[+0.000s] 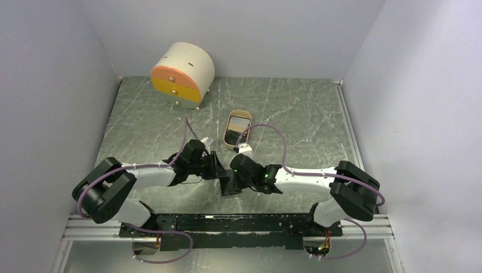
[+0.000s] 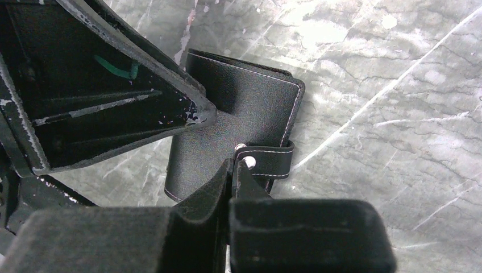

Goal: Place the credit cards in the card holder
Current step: Close the card holder at the center of the board.

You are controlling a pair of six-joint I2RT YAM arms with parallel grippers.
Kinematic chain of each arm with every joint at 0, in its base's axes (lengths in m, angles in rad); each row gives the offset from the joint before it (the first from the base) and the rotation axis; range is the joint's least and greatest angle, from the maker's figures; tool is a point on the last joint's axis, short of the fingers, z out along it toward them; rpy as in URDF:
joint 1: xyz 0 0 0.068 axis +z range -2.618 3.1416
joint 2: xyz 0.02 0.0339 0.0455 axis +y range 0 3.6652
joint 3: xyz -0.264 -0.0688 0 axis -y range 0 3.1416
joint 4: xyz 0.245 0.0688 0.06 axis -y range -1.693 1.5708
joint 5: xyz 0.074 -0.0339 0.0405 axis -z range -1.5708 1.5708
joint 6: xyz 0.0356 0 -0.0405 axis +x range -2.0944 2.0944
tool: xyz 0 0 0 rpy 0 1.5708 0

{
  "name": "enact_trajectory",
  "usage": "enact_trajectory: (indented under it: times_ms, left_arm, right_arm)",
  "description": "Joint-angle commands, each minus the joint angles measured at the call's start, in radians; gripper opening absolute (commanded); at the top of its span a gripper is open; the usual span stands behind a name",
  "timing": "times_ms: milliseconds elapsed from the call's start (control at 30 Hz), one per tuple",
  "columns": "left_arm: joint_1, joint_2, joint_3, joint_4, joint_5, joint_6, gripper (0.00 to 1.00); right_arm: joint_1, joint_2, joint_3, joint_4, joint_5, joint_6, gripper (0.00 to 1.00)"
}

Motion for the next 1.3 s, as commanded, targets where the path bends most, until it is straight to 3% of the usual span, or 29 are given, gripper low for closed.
enact_trajectory:
  times_ms: [0,1267]
  left_arm:
    - [0.001,-0.014,-0.026,-0.032,0.018,0.003,0.33]
    - [0.001,0.007,-0.032,0.0,0.038,-0.005,0.32]
  right_arm:
    - [-0.003,0.014,0.01,0.013,0.006,-0.007,0.0]
    - [-0.002,0.076,0.048,0.039,-0.017,-0.022,0.0]
